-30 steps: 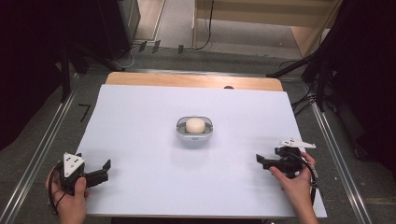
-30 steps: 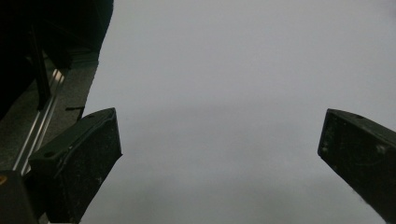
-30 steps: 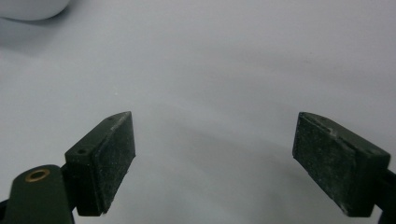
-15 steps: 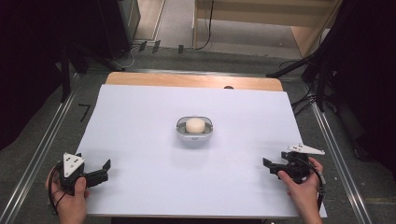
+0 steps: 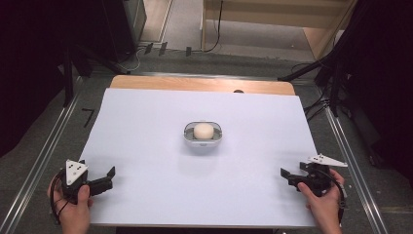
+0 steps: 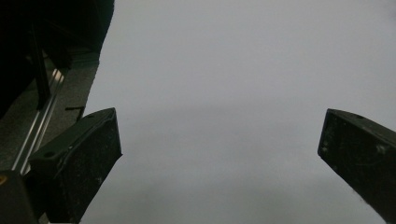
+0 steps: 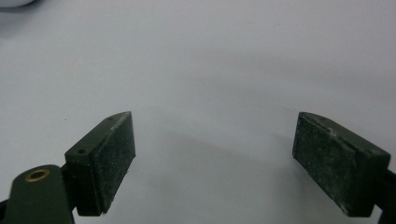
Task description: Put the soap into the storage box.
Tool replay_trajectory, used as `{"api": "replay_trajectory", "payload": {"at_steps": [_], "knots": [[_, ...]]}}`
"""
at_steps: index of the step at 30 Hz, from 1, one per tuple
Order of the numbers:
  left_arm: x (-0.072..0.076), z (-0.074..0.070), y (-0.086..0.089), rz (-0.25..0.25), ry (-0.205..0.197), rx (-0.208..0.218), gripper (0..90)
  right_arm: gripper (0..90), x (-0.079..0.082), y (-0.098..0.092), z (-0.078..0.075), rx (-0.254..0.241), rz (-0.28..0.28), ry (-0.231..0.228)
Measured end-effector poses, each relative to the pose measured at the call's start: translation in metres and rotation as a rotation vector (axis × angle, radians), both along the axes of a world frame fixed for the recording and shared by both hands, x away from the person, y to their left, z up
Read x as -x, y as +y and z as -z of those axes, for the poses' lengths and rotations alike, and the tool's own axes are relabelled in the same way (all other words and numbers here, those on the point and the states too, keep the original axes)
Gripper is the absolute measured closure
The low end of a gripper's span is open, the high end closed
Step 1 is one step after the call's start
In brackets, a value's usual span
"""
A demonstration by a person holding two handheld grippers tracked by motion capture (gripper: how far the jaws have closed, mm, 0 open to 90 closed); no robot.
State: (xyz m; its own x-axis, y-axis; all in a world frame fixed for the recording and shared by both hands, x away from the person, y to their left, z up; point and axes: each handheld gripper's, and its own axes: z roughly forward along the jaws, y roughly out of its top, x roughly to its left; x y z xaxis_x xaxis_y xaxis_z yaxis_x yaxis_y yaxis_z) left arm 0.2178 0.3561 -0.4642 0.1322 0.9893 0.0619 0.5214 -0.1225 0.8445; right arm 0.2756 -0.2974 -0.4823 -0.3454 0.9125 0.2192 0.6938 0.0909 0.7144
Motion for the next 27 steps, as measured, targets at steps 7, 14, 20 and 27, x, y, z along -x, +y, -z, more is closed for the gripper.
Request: {"api": "replay_trajectory", "payload": {"at_steps": [7,14,20,27], "knots": [[0.000,0.000,0.000,-0.001,0.001,0.000,0.0,13.7,0.006,-0.011,0.001,-0.008,0.011,-0.004],[0.000,0.000,0.000,-0.002,-0.002,0.003,0.0,13.8,0.012,-0.024,0.002,-0.019,0.034,-0.012],[0.000,0.000,0.000,-0.004,-0.003,0.004,0.0,13.8,0.018,-0.032,0.002,-0.022,0.039,-0.031],[0.000,0.000,0.000,-0.004,-0.002,0.004,0.0,13.8,0.024,-0.038,0.002,-0.031,0.037,-0.045]]}}
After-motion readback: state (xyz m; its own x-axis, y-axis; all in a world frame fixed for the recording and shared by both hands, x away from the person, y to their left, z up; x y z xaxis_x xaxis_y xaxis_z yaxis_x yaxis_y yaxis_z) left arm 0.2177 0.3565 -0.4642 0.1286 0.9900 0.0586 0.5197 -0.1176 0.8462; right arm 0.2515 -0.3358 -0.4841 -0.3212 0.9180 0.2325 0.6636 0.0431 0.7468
